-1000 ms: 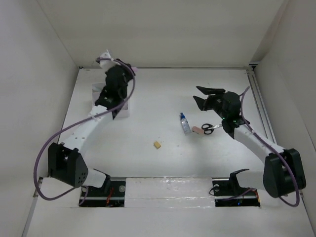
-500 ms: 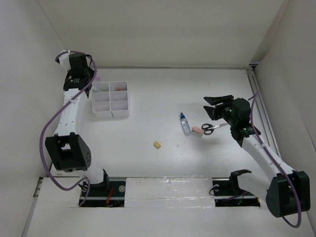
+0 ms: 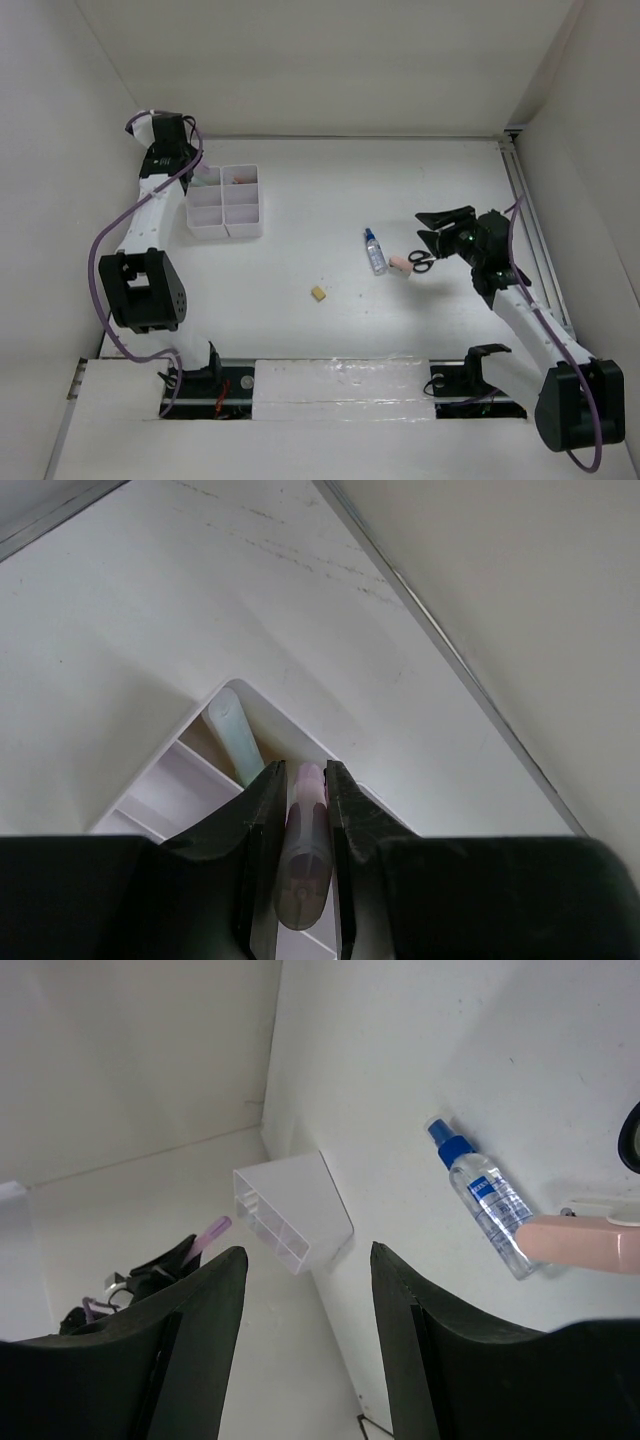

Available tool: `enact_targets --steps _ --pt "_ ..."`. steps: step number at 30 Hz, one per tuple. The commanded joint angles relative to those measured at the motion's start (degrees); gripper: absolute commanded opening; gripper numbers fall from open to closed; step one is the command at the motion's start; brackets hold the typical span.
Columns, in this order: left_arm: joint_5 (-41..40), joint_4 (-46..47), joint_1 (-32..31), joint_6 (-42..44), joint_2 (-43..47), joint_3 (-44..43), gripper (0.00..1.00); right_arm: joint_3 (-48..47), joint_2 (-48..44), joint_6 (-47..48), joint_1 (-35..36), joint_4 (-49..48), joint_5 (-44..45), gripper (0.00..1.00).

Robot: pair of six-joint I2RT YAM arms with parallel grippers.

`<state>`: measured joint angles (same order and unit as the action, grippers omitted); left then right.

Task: Sort the stationery into containers
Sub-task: Place the pen in the storage box.

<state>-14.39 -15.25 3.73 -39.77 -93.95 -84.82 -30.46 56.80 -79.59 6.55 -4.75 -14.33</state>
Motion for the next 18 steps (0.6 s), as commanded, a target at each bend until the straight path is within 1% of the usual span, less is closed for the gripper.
enact_targets --steps 1,8,18 --pt "-1.16 2.07 0.05 -0.84 -1.67 -0.44 0.0 0.31 -1.51 2.07 -1.1 -3.07 -2.02 0.58" --pt "-1.78 2.67 0.05 -2.51 -2.99 1.4 0.0 0.84 -1.51 2.07 -3.55 -3.07 -3.16 0.58" --pt "-0.2 2.68 0.05 -3.03 -6.68 1.41 0.0 1.89 -1.51 2.6 -4.61 -4.12 -4.39 0.58"
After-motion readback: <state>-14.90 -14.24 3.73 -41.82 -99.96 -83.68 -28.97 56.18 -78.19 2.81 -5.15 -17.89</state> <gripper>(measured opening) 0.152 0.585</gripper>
